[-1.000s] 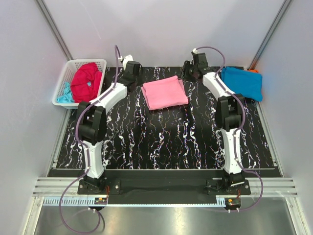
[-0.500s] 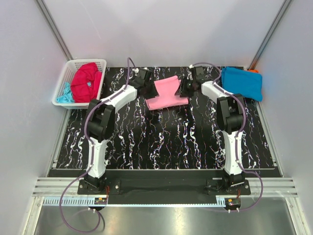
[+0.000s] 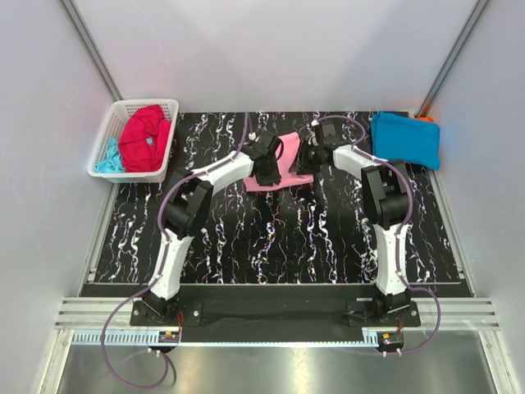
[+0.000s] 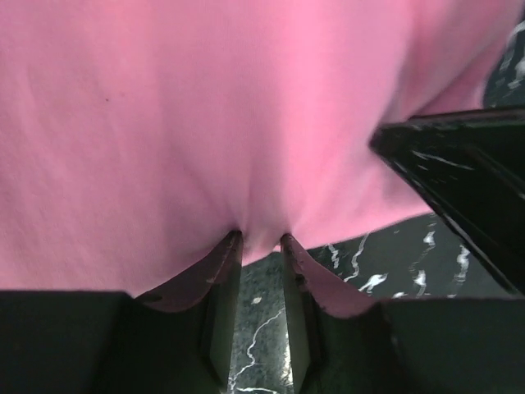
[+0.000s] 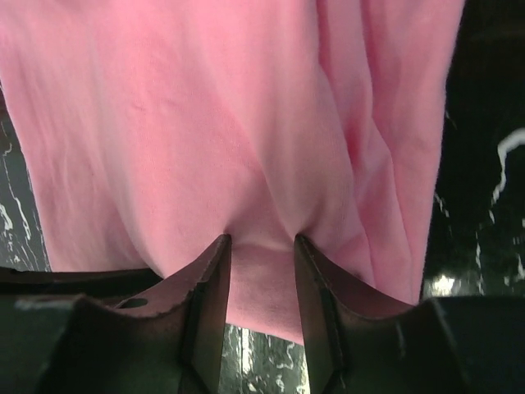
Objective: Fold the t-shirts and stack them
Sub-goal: Fold the tshirt
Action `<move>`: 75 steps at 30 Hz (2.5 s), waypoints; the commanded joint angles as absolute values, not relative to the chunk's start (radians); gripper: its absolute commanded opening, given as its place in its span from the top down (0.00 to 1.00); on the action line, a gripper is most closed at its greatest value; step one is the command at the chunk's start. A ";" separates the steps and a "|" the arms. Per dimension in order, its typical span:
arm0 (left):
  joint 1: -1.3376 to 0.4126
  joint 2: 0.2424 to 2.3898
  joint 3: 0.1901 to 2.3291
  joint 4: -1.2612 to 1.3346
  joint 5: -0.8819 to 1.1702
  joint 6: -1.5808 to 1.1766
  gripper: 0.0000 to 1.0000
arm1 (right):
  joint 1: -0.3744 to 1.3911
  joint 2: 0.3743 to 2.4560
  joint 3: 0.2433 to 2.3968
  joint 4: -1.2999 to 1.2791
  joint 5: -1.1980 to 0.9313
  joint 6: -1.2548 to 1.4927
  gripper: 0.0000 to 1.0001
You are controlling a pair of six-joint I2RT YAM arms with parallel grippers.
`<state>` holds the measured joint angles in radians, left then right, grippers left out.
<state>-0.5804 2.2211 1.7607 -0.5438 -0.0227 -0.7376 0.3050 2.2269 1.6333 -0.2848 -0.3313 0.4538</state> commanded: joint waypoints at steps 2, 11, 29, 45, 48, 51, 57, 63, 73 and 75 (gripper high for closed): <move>-0.583 2.206 1.695 -0.620 -0.194 -0.713 0.69 | 0.319 2.122 1.530 -0.304 -0.246 0.462 0.57; -0.583 2.168 1.542 -0.650 -0.302 -0.729 0.69 | 0.321 2.033 1.323 -0.299 -0.180 0.480 0.58; -0.610 1.947 1.145 -0.554 -0.201 -0.785 0.73 | 0.324 1.882 1.175 -0.365 -0.006 0.529 0.61; -0.687 1.523 1.086 -0.486 -0.213 -0.719 0.71 | 0.472 1.663 1.233 -0.388 -0.115 0.499 0.63; -0.687 1.493 1.091 -0.512 -0.288 -0.721 0.69 | 0.506 1.690 1.249 -0.385 -0.162 0.500 0.62; -0.686 1.511 1.091 -0.526 -0.333 -0.716 0.68 | 0.526 1.752 1.258 -0.373 -0.189 0.502 0.63; -0.670 1.627 1.127 -0.523 -0.347 -0.712 0.70 | 0.561 1.824 1.299 -0.334 -0.218 0.505 0.64; -0.600 1.674 1.137 -0.494 -0.321 -0.712 0.71 | 0.595 1.887 1.339 -0.328 -0.207 0.515 0.64; -0.545 1.755 1.120 -0.479 -0.273 -0.704 0.71 | 0.601 1.901 1.267 -0.328 -0.167 0.537 0.65; -0.543 1.763 1.103 -0.476 -0.272 -0.710 0.71 | 0.601 1.895 1.237 -0.330 -0.152 0.548 0.66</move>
